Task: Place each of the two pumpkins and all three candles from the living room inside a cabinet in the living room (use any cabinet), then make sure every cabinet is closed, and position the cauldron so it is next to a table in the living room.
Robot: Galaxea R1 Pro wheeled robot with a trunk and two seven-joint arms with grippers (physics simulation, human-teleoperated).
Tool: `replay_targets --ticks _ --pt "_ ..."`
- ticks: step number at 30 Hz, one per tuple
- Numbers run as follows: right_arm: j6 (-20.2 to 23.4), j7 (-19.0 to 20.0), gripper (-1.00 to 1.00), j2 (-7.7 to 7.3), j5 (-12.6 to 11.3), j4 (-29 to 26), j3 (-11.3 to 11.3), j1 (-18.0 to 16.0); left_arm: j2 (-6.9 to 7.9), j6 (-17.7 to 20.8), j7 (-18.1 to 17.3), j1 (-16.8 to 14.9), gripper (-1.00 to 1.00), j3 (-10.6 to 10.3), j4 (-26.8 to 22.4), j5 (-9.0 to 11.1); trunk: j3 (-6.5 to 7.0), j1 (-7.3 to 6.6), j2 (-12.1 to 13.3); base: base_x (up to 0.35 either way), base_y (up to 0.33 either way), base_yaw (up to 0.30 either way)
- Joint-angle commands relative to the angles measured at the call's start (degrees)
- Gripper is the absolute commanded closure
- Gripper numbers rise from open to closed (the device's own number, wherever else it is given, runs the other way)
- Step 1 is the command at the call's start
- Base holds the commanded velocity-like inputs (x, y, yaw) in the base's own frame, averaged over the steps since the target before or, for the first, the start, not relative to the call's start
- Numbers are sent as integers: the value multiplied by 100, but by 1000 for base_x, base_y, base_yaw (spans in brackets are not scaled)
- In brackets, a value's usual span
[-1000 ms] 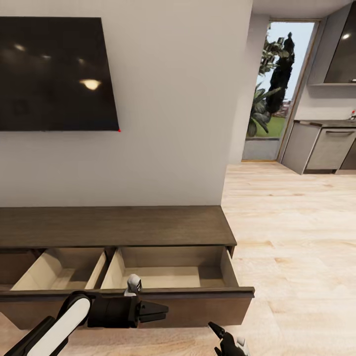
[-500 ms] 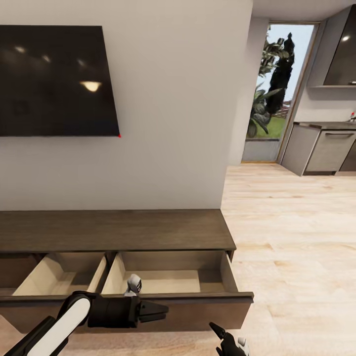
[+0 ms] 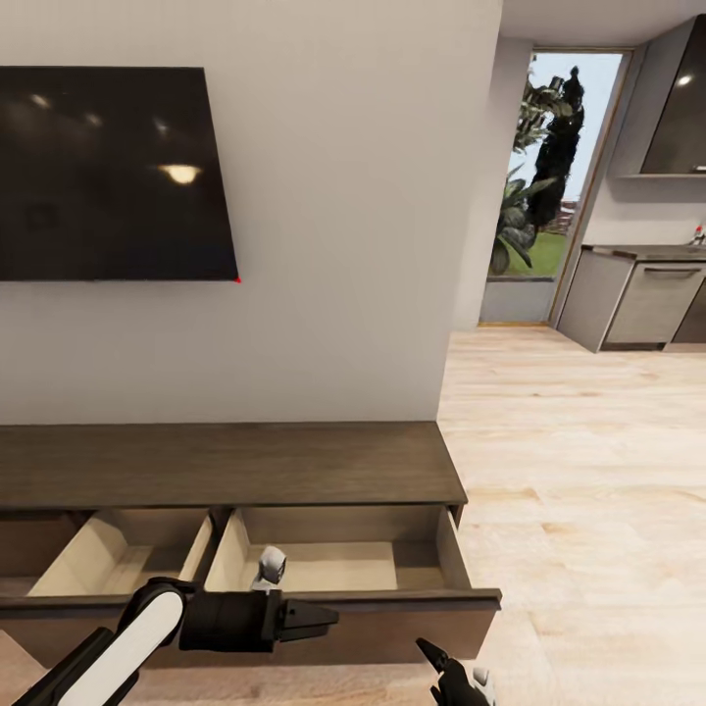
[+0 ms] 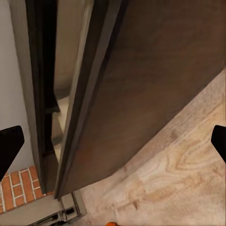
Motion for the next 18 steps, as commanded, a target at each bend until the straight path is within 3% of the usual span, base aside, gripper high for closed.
replay_targets --ticks 1,6,10,14,15,18 --pt "45 19 -100 -2 -16 20 -44 -8 1 9 -11 -6 -100 -7 2 -13 13 -23 39 0 0 0" --pt "34 -491 -100 -2 -23 20 -53 -8 -13 2 444 -5 -100 26 8 -15 103 -133 239 0 0 0" --pt "19 -1132 -100 -1 -56 14 -64 -8 -78 1 1407 -9 -100 56 5 -7 175 -221 400 0 0 0" --pt "-7 -1542 -100 -11 -76 7 -85 -8 -320 -6 2507 -25 -100 75 57 -8 247 -309 560 0 0 0" --pt "-17 -1613 -100 -20 -78 6 -87 -8 -353 -6 2645 -30 -100 75 90 -11 265 -331 600 0 0 0" --pt "-202 -2199 -100 -110 -95 9 -105 -8 -551 -16 3376 -56 -100 73 253 -17 318 -397 721 0 0 0"
